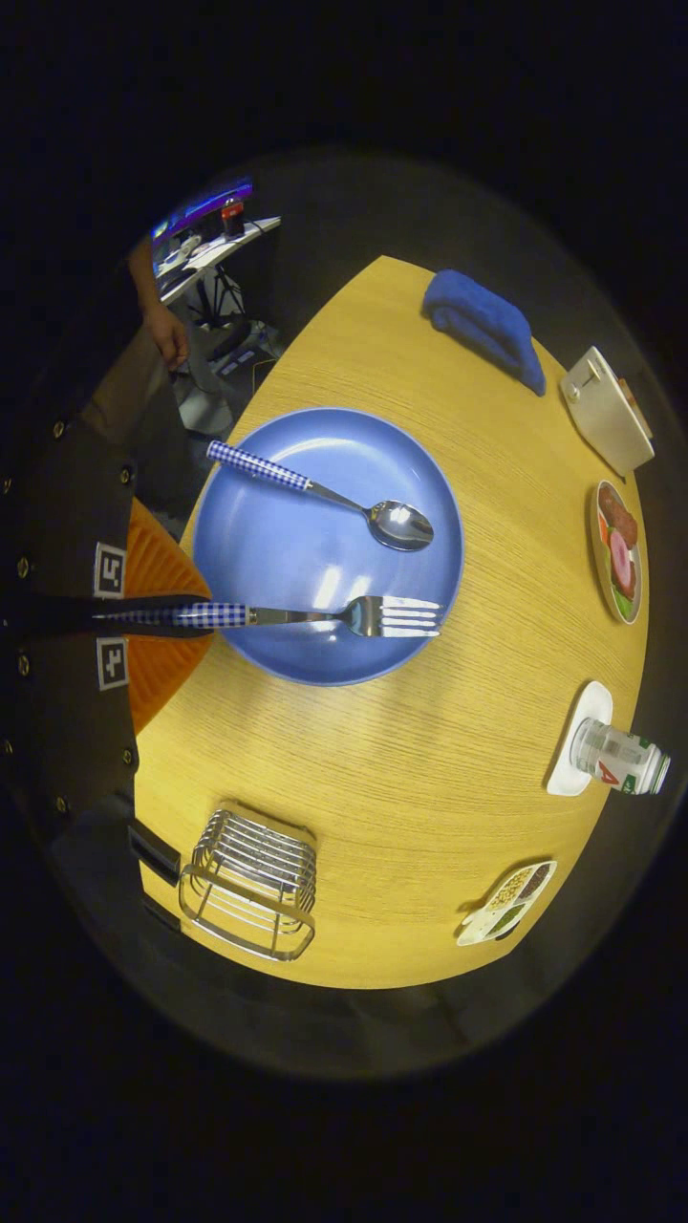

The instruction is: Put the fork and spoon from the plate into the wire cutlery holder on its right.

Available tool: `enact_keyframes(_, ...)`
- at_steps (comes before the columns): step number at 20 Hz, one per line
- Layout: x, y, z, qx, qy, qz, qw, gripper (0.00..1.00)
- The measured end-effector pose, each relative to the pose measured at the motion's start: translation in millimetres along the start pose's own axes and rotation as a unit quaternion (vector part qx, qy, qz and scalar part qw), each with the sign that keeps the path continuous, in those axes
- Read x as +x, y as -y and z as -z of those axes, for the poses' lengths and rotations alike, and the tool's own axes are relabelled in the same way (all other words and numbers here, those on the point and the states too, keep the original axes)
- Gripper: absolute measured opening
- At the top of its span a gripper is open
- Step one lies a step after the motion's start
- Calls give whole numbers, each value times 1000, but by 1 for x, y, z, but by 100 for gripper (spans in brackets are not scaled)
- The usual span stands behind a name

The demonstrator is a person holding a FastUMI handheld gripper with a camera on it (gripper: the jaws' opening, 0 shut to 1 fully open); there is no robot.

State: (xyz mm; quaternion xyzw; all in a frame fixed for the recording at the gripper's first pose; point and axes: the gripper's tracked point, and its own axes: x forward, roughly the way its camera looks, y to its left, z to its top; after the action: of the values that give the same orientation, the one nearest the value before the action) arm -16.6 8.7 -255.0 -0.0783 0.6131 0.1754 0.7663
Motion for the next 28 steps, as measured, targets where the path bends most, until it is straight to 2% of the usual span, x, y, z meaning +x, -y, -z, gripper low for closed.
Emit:
enact_keyframes(4, -25, 37, 34, -24, -34, 25, 999, 1)
enact_keyframes(15, -70, 100, 94, -23, -99, 29, 994, 1)
enact_keyframes(18, -78, 112, 102, -22, -118, 19, 993, 1)
enact_keyframes(28, -92, 161, 110, -21, -165, 36, 985, 1)
